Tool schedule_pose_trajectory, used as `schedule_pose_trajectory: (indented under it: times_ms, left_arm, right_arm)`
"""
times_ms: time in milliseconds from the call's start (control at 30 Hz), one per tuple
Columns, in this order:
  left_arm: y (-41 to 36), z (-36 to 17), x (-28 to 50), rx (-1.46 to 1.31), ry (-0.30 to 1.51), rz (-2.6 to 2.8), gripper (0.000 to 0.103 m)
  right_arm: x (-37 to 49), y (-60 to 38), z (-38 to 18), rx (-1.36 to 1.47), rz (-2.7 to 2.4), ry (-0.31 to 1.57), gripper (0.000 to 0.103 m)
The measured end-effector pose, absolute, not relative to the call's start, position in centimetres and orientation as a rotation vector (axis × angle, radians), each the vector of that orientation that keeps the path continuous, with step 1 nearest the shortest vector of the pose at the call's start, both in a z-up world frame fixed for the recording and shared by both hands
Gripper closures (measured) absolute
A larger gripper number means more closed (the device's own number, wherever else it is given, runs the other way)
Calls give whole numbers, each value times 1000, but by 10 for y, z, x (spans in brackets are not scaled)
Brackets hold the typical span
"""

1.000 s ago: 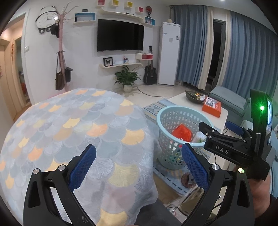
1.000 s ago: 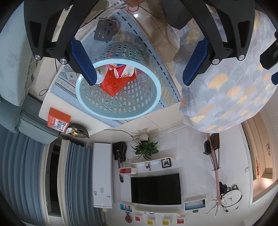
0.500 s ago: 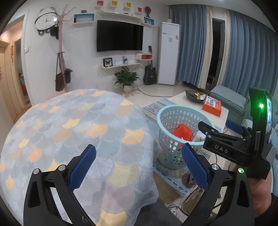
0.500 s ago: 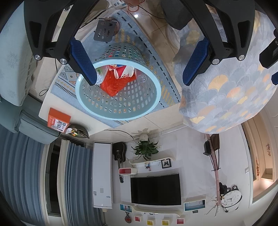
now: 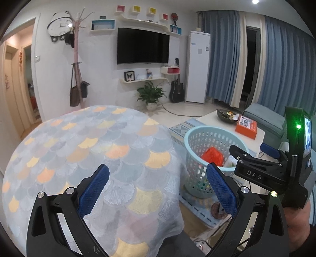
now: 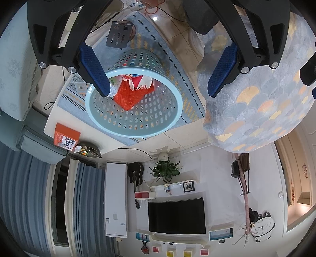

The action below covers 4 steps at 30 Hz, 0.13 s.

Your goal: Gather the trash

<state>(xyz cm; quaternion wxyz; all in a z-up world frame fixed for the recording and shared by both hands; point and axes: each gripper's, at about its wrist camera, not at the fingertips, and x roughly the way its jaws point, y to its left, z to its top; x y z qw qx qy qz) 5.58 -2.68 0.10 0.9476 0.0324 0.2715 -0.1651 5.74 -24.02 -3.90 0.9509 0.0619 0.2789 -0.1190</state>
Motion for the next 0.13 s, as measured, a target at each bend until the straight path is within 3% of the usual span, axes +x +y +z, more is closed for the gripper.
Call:
schedule_pose_trajectory:
  times_ms: [133]
  left_arm:
    - [-23, 0, 57, 58, 562, -334, 7]
  right_arm:
    - [56, -239, -41, 122, -239, 568, 9]
